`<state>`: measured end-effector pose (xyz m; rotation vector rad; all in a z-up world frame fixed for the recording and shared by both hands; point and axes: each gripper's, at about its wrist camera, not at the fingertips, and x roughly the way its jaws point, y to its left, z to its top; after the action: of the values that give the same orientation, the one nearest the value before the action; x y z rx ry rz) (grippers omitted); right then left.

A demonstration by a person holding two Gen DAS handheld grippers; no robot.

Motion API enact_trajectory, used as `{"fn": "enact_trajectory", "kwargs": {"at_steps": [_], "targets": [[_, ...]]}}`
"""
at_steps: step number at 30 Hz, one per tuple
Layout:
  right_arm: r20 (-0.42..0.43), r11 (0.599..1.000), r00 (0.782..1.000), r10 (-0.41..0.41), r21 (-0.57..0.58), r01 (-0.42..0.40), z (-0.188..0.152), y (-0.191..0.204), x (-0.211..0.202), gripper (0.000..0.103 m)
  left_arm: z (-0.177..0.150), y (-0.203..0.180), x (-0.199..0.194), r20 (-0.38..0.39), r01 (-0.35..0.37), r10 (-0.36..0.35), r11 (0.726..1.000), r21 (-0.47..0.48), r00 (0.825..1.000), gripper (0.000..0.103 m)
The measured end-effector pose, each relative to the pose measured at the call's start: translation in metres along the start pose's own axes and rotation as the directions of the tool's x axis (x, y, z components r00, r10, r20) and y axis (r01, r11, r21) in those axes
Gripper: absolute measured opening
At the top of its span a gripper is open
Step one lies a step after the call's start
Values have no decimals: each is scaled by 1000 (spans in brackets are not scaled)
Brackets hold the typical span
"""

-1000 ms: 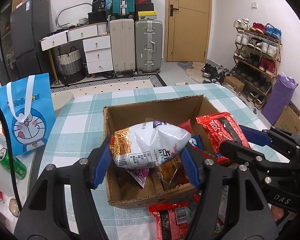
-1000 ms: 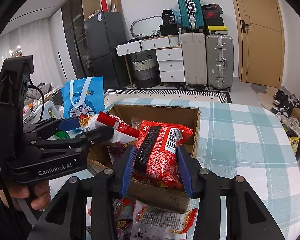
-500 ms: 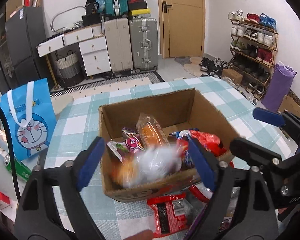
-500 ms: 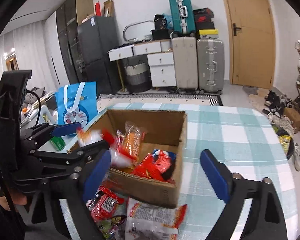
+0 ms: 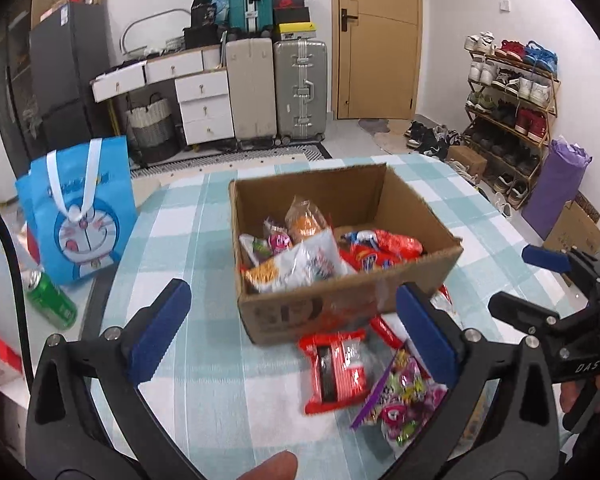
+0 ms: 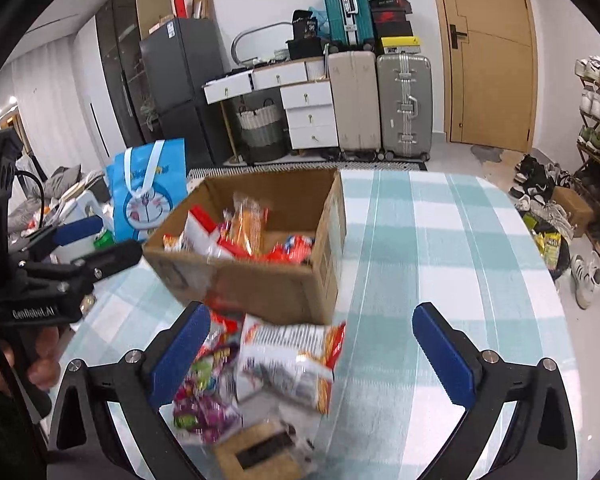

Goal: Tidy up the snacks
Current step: 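Move both tools back to the snacks beside the box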

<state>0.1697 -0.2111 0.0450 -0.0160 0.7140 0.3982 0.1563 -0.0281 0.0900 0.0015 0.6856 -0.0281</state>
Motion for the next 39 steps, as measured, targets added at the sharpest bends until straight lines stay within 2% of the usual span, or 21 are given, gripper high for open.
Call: {"fn": "enact_trajectory", "kwargs": {"at_steps": [8, 12, 17, 26, 39], "targets": [[-55, 1000, 999, 0, 14, 0, -28, 2, -6, 103, -25, 7, -8, -55, 3, -5, 1000, -30, 998, 102], [-95, 1000, 995, -12, -16, 10, -43, 4, -7, 103, -41, 6, -5, -79, 12, -15, 999, -47, 997, 102], [-134, 1000, 991, -14, -23, 11, -58, 7, -6, 103, -61, 2, 1, -127, 15, -21, 999, -48, 992, 102], [-176, 1000, 984, -2, 17, 5, -81, 3, 0, 103, -78, -12, 13, -194, 30, -40, 998, -55, 980, 102], [-200, 1000, 979, -27, 4, 29, -96, -4, 2, 103, -91, -42, 40, -298, 92, -114, 992, -86, 948, 102]]}}
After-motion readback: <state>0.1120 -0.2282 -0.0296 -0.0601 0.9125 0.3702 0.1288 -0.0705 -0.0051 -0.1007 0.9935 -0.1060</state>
